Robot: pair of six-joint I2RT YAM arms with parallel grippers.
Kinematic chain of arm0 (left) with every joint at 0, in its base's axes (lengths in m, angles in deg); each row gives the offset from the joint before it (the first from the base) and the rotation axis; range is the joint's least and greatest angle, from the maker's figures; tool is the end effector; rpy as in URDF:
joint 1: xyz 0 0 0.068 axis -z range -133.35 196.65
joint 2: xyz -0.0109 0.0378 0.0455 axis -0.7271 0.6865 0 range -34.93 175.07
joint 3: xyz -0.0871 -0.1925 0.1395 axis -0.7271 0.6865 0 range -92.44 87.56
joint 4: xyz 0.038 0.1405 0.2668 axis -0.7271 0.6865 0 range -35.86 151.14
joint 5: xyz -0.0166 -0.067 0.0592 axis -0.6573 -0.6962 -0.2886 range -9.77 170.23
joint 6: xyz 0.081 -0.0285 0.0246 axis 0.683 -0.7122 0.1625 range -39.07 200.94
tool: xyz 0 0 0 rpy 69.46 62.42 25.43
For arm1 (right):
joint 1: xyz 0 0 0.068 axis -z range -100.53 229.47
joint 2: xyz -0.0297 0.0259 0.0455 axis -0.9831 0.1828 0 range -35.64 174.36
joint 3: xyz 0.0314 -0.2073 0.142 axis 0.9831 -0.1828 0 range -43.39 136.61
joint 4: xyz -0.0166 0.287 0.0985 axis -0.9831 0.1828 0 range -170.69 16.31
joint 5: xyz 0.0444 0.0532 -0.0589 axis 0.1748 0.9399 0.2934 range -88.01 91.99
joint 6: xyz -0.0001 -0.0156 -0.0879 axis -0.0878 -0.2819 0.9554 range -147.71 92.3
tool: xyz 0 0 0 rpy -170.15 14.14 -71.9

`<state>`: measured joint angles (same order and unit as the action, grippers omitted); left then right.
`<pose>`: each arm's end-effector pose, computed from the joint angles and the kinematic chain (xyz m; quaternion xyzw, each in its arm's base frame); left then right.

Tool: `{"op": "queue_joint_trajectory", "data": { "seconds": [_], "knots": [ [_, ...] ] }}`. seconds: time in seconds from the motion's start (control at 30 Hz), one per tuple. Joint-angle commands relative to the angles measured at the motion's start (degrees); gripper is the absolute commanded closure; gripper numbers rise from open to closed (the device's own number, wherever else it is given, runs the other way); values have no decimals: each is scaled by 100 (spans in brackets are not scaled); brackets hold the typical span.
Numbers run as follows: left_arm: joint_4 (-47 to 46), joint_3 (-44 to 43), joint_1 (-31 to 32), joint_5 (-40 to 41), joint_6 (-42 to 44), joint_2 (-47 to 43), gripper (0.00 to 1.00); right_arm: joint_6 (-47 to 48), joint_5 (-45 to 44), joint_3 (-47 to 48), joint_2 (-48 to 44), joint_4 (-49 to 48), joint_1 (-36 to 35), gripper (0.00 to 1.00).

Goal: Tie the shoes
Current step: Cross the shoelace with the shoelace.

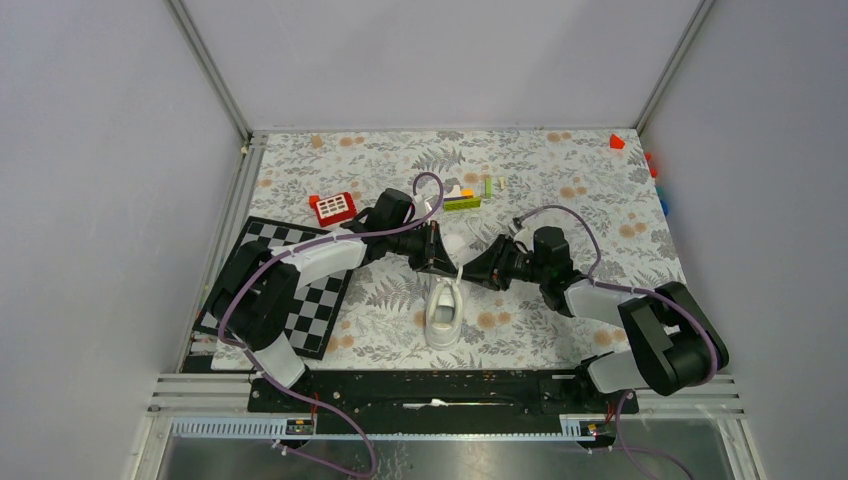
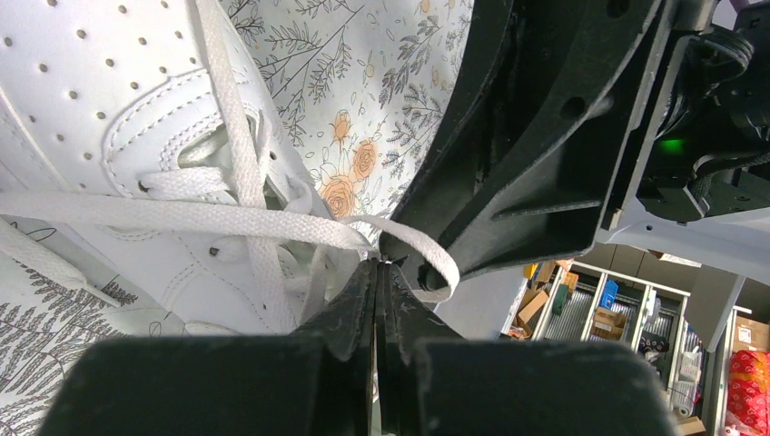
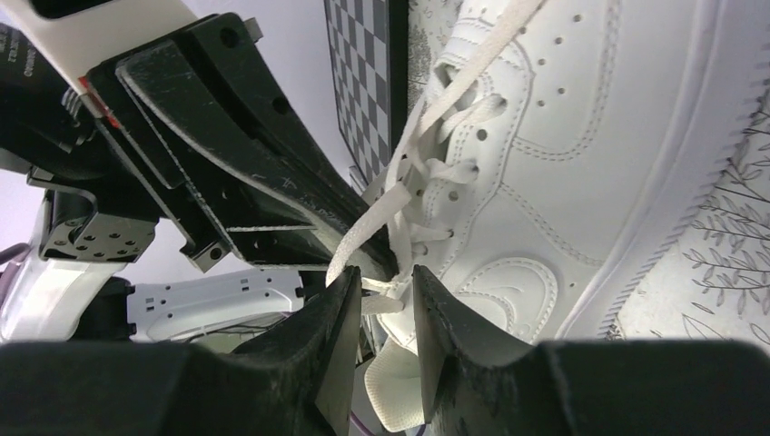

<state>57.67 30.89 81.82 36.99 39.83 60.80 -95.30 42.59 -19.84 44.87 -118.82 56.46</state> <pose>0.2991 -0.2776 0.1305 0.1039 0.8577 -0.4962 0.0856 0.2701 0.1710 0.1002 0.1026 0.7823 0.5864 0.1834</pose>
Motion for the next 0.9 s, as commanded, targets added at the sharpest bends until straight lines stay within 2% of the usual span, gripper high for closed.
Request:
{"op": "queue_joint_trajectory", "data": {
  "seconds": [0.0,0.33,0.47,0.57,0.77,0.87],
  "knots": [
    [-45,-212,-11,77,59,-103,100,-69,270,151,-85,-503,-93,65],
    [-228,-142,-35,-109,-47,-187,100,-358,287,187,370,-959,-234,65],
    [-293,-76,-63,-254,-91,-227,96,-542,235,174,553,-1283,-257,67],
    [-299,-42,-80,-300,-74,-250,97,-569,184,216,584,-1300,-266,74],
    [-297,-29,-90,-351,-64,-262,96,-547,112,244,517,-1184,-266,100],
    [-257,-33,-90,-337,-51,-312,91,-483,35,209,434,-1039,-266,100]
  ]
}}
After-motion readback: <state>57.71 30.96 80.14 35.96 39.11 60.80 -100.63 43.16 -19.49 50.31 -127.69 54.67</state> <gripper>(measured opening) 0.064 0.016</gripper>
